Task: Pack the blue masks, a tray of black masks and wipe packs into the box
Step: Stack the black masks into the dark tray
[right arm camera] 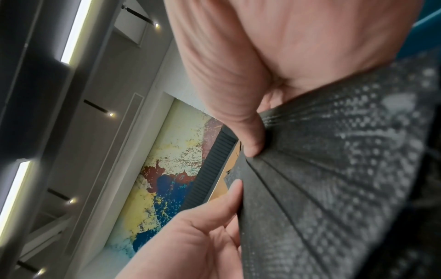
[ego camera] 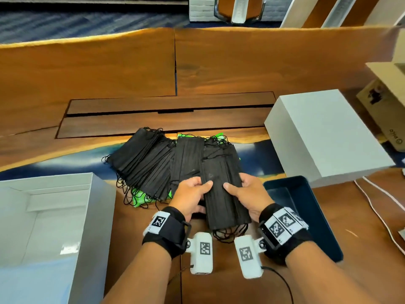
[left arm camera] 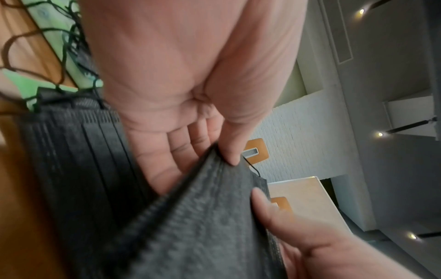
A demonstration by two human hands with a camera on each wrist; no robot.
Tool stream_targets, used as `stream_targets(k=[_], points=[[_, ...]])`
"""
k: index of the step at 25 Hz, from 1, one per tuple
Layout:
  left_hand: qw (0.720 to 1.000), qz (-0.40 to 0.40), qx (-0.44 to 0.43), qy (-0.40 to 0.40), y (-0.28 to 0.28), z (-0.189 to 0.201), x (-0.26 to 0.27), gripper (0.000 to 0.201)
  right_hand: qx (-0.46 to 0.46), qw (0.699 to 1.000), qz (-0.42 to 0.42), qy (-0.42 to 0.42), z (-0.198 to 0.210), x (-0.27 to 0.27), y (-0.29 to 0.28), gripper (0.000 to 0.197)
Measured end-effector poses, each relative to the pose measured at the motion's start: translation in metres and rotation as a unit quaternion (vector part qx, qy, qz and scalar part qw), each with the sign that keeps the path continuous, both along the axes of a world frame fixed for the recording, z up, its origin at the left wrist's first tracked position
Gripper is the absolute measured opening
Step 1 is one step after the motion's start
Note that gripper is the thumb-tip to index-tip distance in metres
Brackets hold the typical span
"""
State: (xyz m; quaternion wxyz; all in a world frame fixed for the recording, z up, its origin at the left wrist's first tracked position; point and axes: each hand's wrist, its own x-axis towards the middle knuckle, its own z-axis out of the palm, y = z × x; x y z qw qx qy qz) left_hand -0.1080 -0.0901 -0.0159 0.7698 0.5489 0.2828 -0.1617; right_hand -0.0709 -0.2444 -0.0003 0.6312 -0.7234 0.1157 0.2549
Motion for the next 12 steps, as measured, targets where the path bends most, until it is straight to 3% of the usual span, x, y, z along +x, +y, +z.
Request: stream_targets(k=[4, 6, 12], points=[[1.000, -0.007, 0.016, -0.013, -0.028, 0.001, -0.004, 0.011, -0.014, 0.997, 0.066, 0.032, -0.001, -0.007, -0.023, 0.022], [0.999, -0.028, 0.034, -0.002, -0.046, -0.002, -0.003, 0.012, -0.034, 0.998, 0.059, 0.019, 0.005, -0.008, -0.041, 0.023], [0.975, -0.204, 0.093, -0.002, -0.100, 0.001, -0.004, 0.019, -0.159, 0.987, 0.024, -0.003, 0.010, -0.007, -0.114, 0.016]])
